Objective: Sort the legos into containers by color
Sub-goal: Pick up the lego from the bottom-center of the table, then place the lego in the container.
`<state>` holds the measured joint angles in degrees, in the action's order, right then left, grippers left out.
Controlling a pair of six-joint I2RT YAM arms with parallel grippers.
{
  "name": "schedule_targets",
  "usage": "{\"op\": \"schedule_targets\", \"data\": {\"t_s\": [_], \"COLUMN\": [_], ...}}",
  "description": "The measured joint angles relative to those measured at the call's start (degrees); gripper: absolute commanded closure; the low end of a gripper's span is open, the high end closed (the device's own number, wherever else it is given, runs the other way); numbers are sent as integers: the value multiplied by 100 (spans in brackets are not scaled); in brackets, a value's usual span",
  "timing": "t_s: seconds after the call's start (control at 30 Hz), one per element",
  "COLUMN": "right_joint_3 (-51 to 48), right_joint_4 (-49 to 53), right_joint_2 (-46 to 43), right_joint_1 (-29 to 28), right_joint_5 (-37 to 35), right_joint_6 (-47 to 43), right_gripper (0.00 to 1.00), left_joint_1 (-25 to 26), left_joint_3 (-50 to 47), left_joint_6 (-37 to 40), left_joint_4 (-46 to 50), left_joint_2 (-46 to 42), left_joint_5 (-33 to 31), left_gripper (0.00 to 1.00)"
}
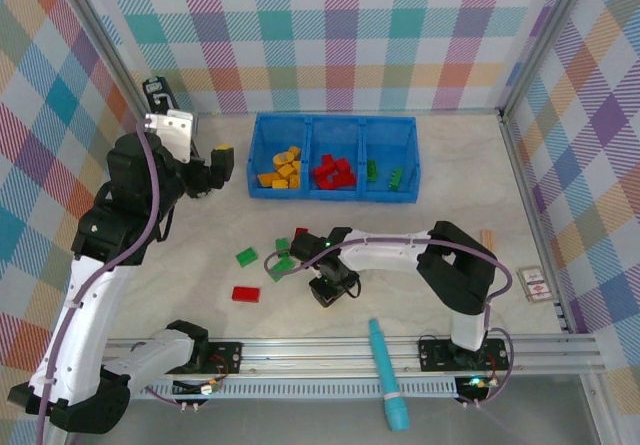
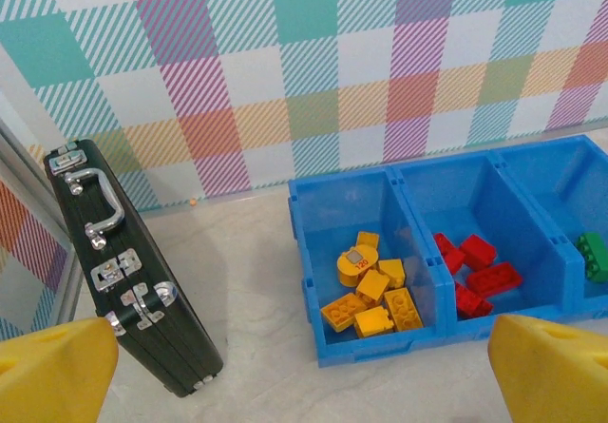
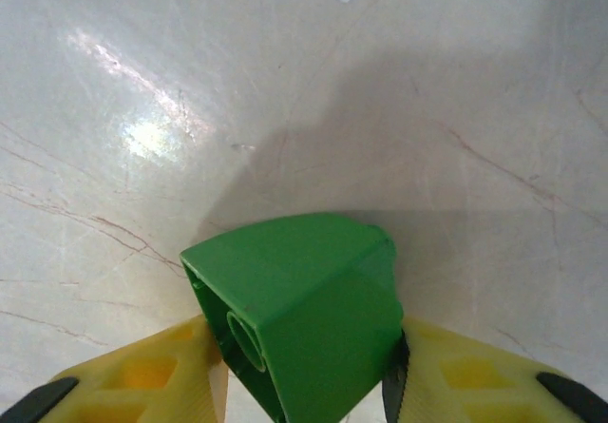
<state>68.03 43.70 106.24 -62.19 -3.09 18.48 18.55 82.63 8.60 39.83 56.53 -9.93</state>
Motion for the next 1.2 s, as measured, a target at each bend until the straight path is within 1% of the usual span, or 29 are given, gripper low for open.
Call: {"op": "schedule_targets", "data": {"t_s": [0.17,0.37,0.47,0.53,0.67,0.8,0.9,1.0,1.2], "right_joint_3": [-37,-20,264,625,1316,1897,2308,2551,3036], "right_joint_4": [-129,-22,205,295,280,197,118,13,33], "right_joint_2": [-149,-815,-1126,-1266,-1285,-957,-428,92,876], "right_joint_1": [498,1340,1919,2420,3309,4026,4317,4450,4476], "right_joint_5": [-142,-313,-461,-581,-796,-909,-907,-839,-651], "right_joint_6": [-170,-612,-999,-1294,-1757,-2041,-2138,-2203,-2245], "right_gripper": [62,62,62,62,61,61,60,58,52], "left_joint_1": [0,0,0,0,0,0,0,0,0], "left_joint_3": [0,-48,-70,-74,-74,-74,-74,-72,-68], "left_joint_6": [2,2,2,4,4,4,4,4,7], "left_joint_4": [0,-44,-98,-105,-111,-111,-116,-109,-94], "left_joint_2": [-2,0,9,20,55,81,122,227,459], "left_joint_5": [-2,-9,-22,-22,-24,-24,-26,-24,-68], "left_gripper": [0,0,0,0,0,0,0,0,0]}}
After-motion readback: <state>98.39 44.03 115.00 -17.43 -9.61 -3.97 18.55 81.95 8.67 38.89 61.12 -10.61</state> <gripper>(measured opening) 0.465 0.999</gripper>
